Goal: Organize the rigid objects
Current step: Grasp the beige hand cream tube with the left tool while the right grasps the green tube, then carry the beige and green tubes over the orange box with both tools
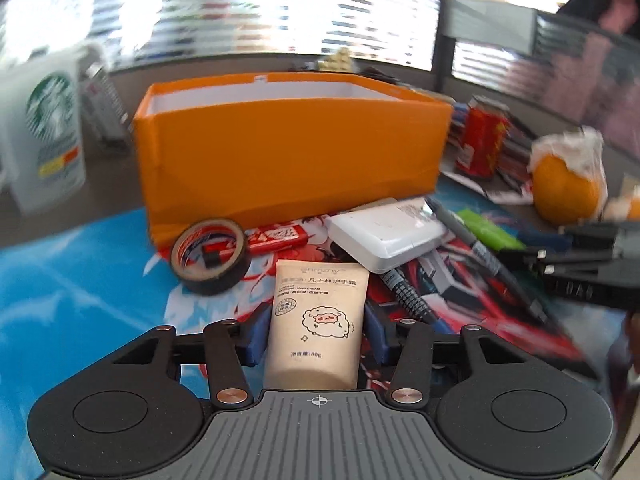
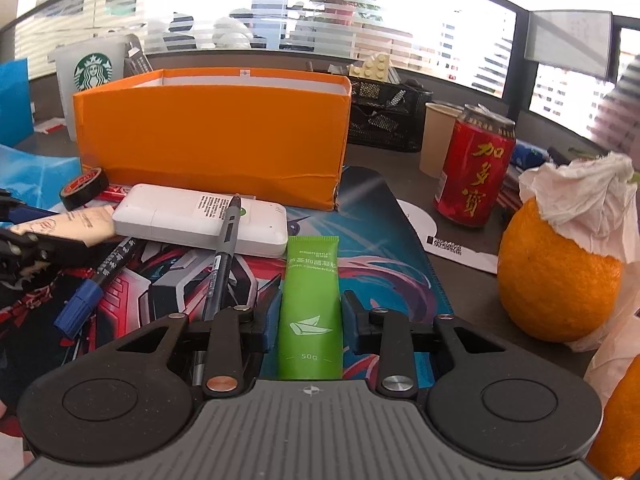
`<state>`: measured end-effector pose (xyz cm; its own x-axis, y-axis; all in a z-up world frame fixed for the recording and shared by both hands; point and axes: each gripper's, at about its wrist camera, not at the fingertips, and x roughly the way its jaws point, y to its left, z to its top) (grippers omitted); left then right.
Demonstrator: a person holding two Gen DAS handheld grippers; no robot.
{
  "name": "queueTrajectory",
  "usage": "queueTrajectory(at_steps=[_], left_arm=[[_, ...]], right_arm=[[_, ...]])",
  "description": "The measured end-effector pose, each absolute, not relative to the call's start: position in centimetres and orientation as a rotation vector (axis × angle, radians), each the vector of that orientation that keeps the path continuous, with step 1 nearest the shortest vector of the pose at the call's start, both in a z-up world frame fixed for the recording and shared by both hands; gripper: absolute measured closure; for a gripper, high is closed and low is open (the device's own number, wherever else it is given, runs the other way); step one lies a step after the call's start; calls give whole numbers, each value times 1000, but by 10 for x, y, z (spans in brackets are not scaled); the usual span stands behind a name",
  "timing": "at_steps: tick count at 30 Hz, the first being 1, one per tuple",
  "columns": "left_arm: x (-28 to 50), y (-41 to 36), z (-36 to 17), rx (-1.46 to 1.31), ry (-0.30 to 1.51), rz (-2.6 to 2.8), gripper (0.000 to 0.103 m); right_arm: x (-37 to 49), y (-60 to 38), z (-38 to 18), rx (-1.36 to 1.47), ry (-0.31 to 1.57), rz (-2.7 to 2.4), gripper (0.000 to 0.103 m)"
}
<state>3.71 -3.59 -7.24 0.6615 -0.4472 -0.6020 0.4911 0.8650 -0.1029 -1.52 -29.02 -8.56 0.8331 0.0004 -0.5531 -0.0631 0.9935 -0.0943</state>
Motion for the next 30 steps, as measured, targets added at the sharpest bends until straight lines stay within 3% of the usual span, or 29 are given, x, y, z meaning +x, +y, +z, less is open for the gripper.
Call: queueTrajectory(at_steps=[12, 30], left_arm=[[15, -6, -42, -24, 613, -465, 56], [12, -1, -6, -39, 499, -452, 57]], right_arm=[[-21, -339, -69, 249, 593, 88, 73], [-27, -324, -29, 266, 480, 175, 73]])
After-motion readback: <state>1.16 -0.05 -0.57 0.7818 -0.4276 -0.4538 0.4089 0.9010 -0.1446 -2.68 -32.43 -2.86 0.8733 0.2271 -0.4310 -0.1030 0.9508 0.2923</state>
